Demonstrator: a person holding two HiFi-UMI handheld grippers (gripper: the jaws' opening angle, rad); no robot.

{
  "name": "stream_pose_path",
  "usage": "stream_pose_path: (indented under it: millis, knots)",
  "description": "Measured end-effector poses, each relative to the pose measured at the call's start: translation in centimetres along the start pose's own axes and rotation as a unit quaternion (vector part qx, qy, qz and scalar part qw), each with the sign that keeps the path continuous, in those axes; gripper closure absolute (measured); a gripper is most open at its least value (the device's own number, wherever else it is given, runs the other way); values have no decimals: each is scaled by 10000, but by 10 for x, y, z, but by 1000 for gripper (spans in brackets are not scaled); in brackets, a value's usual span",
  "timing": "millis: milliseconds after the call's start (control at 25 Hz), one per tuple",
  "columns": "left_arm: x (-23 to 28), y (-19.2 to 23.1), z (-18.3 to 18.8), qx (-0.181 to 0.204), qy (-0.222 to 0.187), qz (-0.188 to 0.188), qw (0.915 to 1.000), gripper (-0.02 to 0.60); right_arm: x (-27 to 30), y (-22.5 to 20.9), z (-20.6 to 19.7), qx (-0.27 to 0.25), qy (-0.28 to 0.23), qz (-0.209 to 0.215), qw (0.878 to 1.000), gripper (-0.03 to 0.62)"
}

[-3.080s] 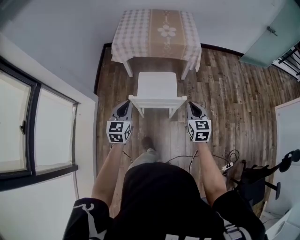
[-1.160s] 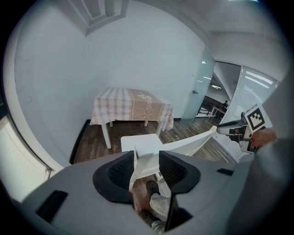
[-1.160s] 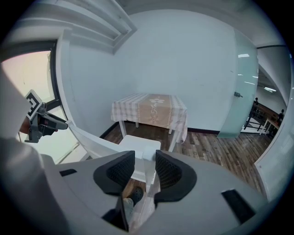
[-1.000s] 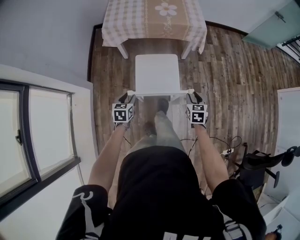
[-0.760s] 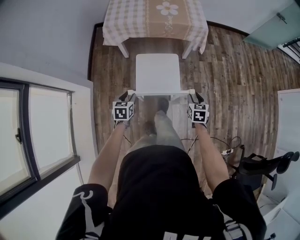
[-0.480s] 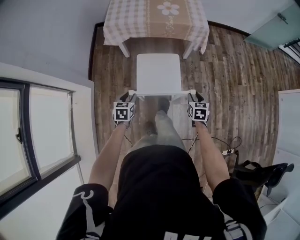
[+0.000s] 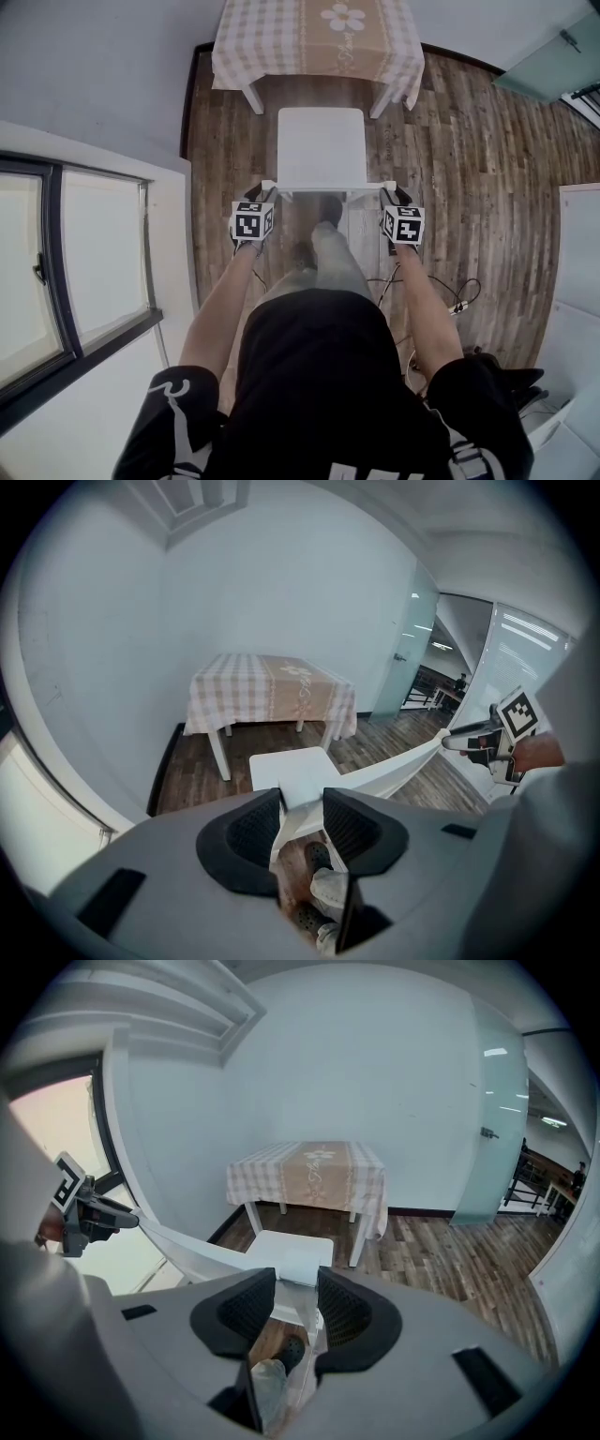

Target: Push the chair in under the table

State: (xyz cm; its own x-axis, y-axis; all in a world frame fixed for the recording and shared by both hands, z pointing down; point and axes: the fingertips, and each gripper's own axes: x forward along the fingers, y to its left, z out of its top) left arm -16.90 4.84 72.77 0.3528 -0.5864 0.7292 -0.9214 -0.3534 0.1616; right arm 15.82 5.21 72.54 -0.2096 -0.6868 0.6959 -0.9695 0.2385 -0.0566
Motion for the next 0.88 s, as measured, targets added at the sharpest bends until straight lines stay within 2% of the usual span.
stream_pose_path:
  millis: [880]
  knots:
    - [8,1,6,-320,22,-338,9989,419,7,-5,7,128,123,-76,9998,434]
